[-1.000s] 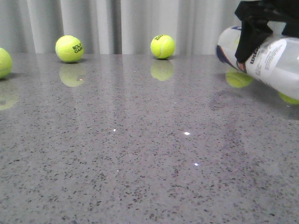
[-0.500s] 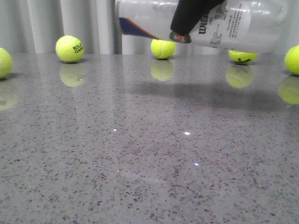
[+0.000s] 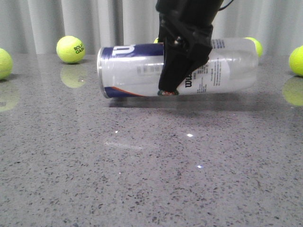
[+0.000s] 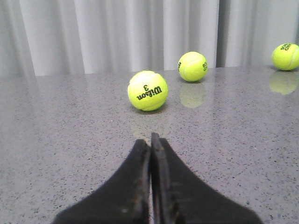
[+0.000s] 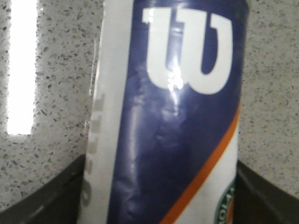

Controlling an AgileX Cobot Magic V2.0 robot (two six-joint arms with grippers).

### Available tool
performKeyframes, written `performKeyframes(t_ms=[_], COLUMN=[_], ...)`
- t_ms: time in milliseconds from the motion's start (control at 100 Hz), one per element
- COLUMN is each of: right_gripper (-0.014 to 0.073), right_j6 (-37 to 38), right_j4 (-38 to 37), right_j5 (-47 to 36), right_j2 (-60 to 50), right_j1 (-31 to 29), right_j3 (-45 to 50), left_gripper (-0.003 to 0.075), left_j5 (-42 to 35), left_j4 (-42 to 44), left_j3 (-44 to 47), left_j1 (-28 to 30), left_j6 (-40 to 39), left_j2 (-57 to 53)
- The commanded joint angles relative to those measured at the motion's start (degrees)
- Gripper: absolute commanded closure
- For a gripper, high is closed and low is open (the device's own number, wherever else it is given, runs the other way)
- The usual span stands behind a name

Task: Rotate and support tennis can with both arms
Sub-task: 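Lift the can with the right gripper and carry it toward the table center, then lower the can onto the table, open the right gripper and lift away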

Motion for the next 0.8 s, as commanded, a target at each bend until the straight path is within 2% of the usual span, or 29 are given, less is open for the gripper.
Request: performKeyframes(t_ms=[0,420,490,610,620,690,720,790], right_gripper=[0.0429,0.0414,0.0341,0.0111,0.007,-0.0048,-0.0078,-0.0052], right_j6=[-0.8,-0.7,-0.7,-0.7,-0.7,-0.4,-0.3,-0.3], right_j4=[0.6,0.6,0.6,0.6,0.6,0.6,0.6,0.6], right_j5=[-2.3,-2.3,-1.9,-1.5,-1.5,-1.5,-1.5,-1.5], right_j2=[-1.5,-0.9,-0.9,-0.9,-0.9,-0.9,-0.9,-0.9], right_j1=[-0.1,-0.1,-0.1,-0.1,-0.1,-0.1,-0.1,-0.1], right_j3=[-1.9,-1.9,-1.9,-1.9,-1.9,-1.9,-1.9,-1.9], left_gripper=[0.0741,0.0741,0.0741,0.0741,0.0741,0.0741,0.0741,0.0741], left_j5=[-4.8,-4.8,-4.8,-4.8,-4.8,-4.8,-4.8,-4.8], left_j4=[-0.5,-0.5,-0.5,-0.5,-0.5,-0.5,-0.5,-0.5], left_j3=[2.7,2.7,2.7,2.7,2.7,2.7,2.7,2.7], left_j1=[0.3,0.3,0.3,0.3,0.3,0.3,0.3,0.3], left_j6=[-0.4,-0.4,-0.4,-0.4,-0.4,-0.4,-0.4,-0.4], left_j2=[-2.2,-2.2,-2.2,-2.2,-2.2,-2.2,-2.2,-2.2])
